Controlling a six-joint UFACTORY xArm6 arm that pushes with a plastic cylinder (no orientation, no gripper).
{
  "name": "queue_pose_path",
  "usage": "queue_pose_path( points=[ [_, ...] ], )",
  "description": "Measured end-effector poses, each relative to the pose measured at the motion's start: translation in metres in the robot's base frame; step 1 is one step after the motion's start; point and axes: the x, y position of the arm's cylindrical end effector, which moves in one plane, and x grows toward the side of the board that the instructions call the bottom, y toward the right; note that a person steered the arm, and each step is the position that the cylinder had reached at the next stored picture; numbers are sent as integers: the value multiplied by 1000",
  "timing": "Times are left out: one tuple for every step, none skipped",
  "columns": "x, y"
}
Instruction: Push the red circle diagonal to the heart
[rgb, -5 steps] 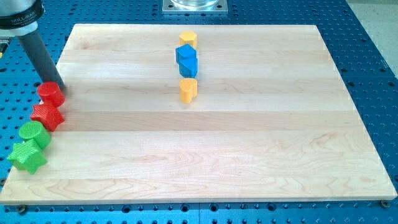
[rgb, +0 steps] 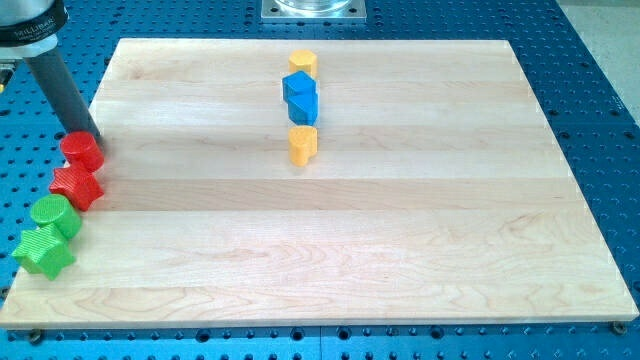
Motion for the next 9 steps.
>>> queue_pose_path(
  points=[
    [-10, 0],
    [-17, 0],
    [-17, 0],
    [-2, -2],
    [1, -2],
    [17, -2],
    [41, -3],
    [58, -3],
    [51, -3]
  ],
)
